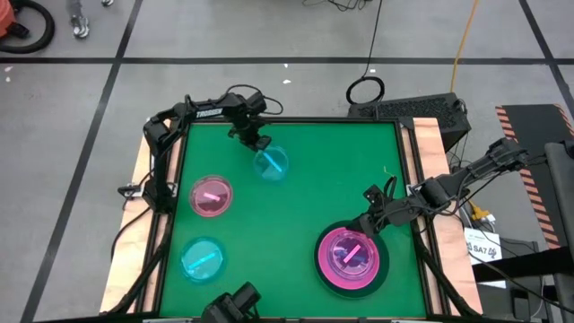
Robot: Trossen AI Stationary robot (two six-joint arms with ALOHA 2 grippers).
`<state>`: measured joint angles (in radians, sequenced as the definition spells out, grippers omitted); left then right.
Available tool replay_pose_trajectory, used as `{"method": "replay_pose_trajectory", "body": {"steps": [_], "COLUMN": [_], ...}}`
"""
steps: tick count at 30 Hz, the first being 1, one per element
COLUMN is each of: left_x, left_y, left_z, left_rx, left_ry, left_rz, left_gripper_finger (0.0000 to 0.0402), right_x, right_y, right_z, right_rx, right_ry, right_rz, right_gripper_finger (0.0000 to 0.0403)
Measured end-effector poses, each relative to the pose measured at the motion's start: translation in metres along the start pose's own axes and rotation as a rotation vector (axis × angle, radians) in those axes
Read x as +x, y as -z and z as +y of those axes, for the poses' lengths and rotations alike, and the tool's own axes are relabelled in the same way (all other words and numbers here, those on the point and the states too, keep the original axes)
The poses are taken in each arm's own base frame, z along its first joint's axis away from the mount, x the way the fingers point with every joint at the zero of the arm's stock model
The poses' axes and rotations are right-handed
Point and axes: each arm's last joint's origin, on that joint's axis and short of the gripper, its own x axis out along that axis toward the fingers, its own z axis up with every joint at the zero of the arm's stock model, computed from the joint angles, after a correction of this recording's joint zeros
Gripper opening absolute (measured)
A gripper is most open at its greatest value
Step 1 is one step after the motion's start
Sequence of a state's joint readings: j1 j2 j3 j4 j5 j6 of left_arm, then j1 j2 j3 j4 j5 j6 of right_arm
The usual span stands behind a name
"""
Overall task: Stack plastic plates
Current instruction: Stack the top blue plate on top of pink plate
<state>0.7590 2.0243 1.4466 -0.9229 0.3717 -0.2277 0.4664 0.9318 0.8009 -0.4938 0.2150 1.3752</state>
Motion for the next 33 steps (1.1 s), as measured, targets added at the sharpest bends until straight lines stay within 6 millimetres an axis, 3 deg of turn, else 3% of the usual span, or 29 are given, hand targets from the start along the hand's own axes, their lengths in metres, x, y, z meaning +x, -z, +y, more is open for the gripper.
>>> {"method": "replay_pose_trajectory", "body": {"steps": [5, 12, 21, 26, 33], "left_x": [-0.018, -0.053, -0.091, -0.095, -0.081], "left_y": [-0.006, -0.008, 0.017, 0.041, 0.080], "left_z": [-0.031, -0.090, -0.178, -0.217, -0.258], "left_rx": [0.077, 0.206, 0.339, 0.339, 0.308], "left_ry": [0.008, 0.085, 0.167, 0.216, 0.229], "left_rz": [-0.020, -0.071, -0.148, -0.147, -0.081], "left_gripper_finger": [0.0004, 0.0004, 0.0003, 0.0003, 0.0003], "right_x": [-0.002, -0.017, -0.037, -0.046, -0.057], "right_y": [-0.001, -0.005, -0.009, -0.010, -0.010], "right_z": [0.002, 0.003, 0.001, 0.000, -0.001], "right_rx": [-0.002, -0.042, -0.144, -0.196, -0.292], "right_ry": [-0.027, -0.094, -0.167, -0.207, -0.279], "right_rz": [-0.004, -0.035, -0.071, -0.073, -0.022], "right_gripper_finger": [0.0265, 0.0239, 0.0168, 0.0126, 0.0069]}}
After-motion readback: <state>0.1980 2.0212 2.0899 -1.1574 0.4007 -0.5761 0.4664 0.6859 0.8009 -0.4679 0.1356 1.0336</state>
